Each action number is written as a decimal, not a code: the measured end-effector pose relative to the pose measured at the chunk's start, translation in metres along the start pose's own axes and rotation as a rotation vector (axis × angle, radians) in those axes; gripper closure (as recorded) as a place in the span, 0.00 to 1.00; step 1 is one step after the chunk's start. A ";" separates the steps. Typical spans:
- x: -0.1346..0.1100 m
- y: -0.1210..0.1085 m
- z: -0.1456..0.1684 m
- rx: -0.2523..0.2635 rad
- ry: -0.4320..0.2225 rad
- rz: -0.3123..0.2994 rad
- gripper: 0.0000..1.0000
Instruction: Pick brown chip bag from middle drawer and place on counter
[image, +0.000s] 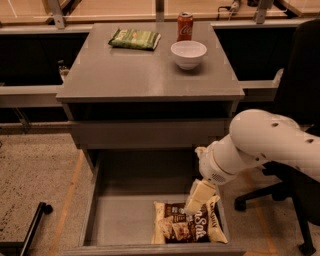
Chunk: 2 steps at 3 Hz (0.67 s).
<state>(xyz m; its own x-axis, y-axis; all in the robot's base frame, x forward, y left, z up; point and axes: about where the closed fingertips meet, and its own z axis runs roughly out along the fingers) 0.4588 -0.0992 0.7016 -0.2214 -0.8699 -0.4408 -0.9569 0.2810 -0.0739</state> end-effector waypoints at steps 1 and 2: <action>0.023 -0.002 0.034 -0.030 -0.022 0.072 0.00; 0.025 -0.002 0.040 -0.039 -0.024 0.079 0.00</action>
Offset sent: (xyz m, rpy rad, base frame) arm 0.0030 -0.0053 -0.0340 0.0325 0.0418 -0.0397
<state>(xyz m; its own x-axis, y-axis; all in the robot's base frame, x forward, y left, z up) 0.4628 -0.1051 0.6549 -0.2923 -0.8357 -0.4650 -0.9433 0.3318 -0.0033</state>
